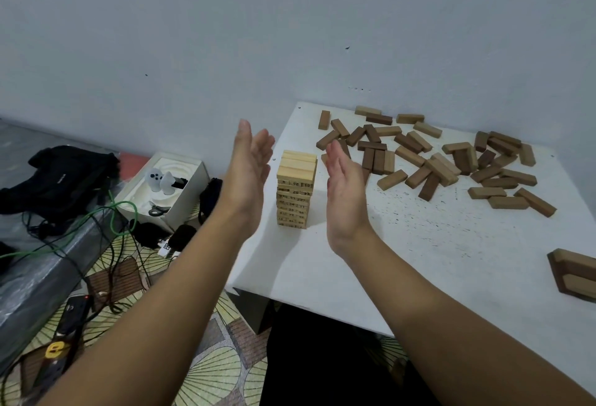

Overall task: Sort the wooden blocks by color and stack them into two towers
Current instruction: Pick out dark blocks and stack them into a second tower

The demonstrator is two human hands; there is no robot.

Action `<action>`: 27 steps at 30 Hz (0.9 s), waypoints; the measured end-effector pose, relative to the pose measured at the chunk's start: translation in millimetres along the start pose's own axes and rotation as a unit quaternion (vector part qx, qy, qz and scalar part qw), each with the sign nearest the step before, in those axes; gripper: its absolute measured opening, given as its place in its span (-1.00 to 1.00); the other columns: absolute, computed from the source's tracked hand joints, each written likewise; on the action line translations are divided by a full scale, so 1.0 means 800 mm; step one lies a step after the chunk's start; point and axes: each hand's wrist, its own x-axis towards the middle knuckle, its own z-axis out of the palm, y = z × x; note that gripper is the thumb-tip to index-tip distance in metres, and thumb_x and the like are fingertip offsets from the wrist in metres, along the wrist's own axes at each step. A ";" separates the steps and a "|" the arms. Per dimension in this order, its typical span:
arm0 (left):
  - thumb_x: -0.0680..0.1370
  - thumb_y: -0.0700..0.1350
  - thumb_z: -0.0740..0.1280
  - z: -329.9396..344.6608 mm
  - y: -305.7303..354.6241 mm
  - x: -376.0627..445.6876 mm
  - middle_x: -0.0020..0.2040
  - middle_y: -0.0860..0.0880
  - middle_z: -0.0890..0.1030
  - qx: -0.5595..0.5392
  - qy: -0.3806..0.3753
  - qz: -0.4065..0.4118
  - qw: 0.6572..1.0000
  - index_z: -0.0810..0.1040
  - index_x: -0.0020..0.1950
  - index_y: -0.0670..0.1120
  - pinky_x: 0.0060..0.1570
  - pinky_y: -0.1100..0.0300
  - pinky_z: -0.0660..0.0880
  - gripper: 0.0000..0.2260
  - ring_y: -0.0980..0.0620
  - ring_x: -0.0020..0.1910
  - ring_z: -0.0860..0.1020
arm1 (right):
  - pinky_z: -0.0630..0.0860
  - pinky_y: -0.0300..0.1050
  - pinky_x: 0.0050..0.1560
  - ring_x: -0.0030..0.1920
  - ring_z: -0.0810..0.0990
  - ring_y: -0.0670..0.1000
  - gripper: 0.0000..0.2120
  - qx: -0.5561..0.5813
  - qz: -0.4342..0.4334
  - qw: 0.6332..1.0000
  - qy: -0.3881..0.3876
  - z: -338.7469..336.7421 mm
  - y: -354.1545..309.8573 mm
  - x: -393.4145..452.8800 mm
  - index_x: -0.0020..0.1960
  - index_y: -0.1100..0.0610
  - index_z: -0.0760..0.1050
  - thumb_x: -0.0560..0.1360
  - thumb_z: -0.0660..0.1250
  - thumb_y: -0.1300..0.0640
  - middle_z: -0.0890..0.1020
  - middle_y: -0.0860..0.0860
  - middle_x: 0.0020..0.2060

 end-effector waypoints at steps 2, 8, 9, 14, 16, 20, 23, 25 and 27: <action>0.67 0.37 -0.05 0.014 -0.002 -0.003 0.58 0.01 0.40 -0.004 0.005 -0.012 1.000 0.28 0.64 -0.07 0.60 0.01 0.17 -0.30 0.09 0.55 0.34 | 0.40 -0.52 0.20 0.18 0.48 -0.47 -0.60 0.015 -0.002 1.000 -0.013 0.008 -0.010 -0.007 0.53 -0.06 0.30 0.75 -0.05 -0.08 0.50 -0.32 0.32; 0.66 0.38 -0.13 0.022 -0.012 -0.007 0.31 0.13 0.60 -0.011 0.015 -0.011 1.000 0.45 0.52 -0.04 0.38 0.24 0.36 -0.29 0.18 0.41 0.49 | 0.41 -0.58 -0.31 -0.35 0.55 -0.48 -0.57 0.053 0.006 0.998 -0.030 0.031 -0.040 -0.038 -0.10 -0.06 0.39 0.77 -0.18 0.05 0.58 -0.40 -0.46; 0.67 0.36 -0.16 0.023 -0.012 -0.010 0.16 0.21 0.67 -0.001 0.016 -0.011 1.000 0.54 0.39 0.01 0.23 0.36 0.42 -0.33 0.28 0.29 0.56 | 0.42 -0.57 -0.29 -0.32 0.56 -0.48 -0.56 0.061 0.007 0.998 -0.033 0.030 -0.035 -0.034 -0.08 -0.07 0.40 0.77 -0.19 0.03 0.60 -0.40 -0.43; 0.63 0.43 -0.17 0.027 -0.016 -0.015 -0.05 0.21 0.74 0.013 0.029 -0.017 0.999 0.56 0.36 0.05 0.09 0.26 0.52 -0.29 0.32 -0.06 0.68 | 0.56 -0.37 -0.01 0.12 0.67 -0.21 -0.51 0.062 0.005 0.997 -0.044 0.027 0.008 -0.004 0.44 0.00 0.47 0.75 -0.11 -0.14 0.73 -0.14 0.09; 0.58 0.49 -0.14 0.027 -0.017 -0.014 0.00 0.15 0.75 0.004 0.030 -0.030 0.999 0.45 0.53 0.02 0.02 0.20 0.52 -0.21 0.24 -0.01 0.70 | 0.59 -0.27 0.10 0.25 0.64 -0.10 -0.46 0.058 0.008 0.997 -0.048 0.028 0.018 0.002 0.61 0.02 0.26 0.74 -0.08 -0.18 0.65 -0.02 0.29; 0.56 0.52 -0.12 0.031 -0.019 -0.017 0.06 0.10 0.75 0.006 0.026 -0.040 0.999 0.46 0.53 0.07 0.05 0.17 0.51 -0.20 0.17 0.07 0.70 | 0.59 -0.18 0.20 0.27 0.63 -0.05 -0.41 0.058 0.008 0.997 -0.053 0.030 0.023 0.006 0.63 0.06 0.21 0.72 -0.06 -0.21 0.62 0.06 0.33; 0.56 0.52 -0.10 0.032 -0.018 -0.016 0.05 0.13 0.75 0.013 0.032 -0.039 0.999 0.48 0.51 0.09 0.19 0.10 0.50 -0.23 0.16 0.10 0.69 | 0.60 -0.26 0.09 0.22 0.66 -0.07 -0.43 0.072 -0.004 0.996 -0.052 0.028 0.028 0.009 0.63 0.07 0.22 0.72 -0.05 -0.19 0.65 0.05 0.29; 0.56 0.52 -0.10 0.032 -0.019 -0.016 0.07 0.12 0.75 0.028 0.035 -0.038 0.998 0.49 0.49 0.12 0.27 0.06 0.49 -0.25 0.14 0.13 0.68 | 0.60 -0.27 0.06 0.22 0.66 -0.04 -0.43 0.078 -0.006 0.995 -0.055 0.026 0.030 0.011 0.62 0.08 0.24 0.72 -0.05 -0.19 0.65 0.07 0.27; 0.58 0.50 -0.09 0.033 -0.019 -0.016 0.07 0.13 0.75 0.042 0.037 -0.036 0.998 0.49 0.50 0.14 0.25 0.10 0.51 -0.28 0.16 0.12 0.68 | 0.60 -0.25 0.07 0.26 0.64 -0.01 -0.39 0.071 -0.009 0.996 -0.056 0.027 0.032 0.013 0.64 0.08 0.20 0.71 -0.03 -0.23 0.64 0.09 0.30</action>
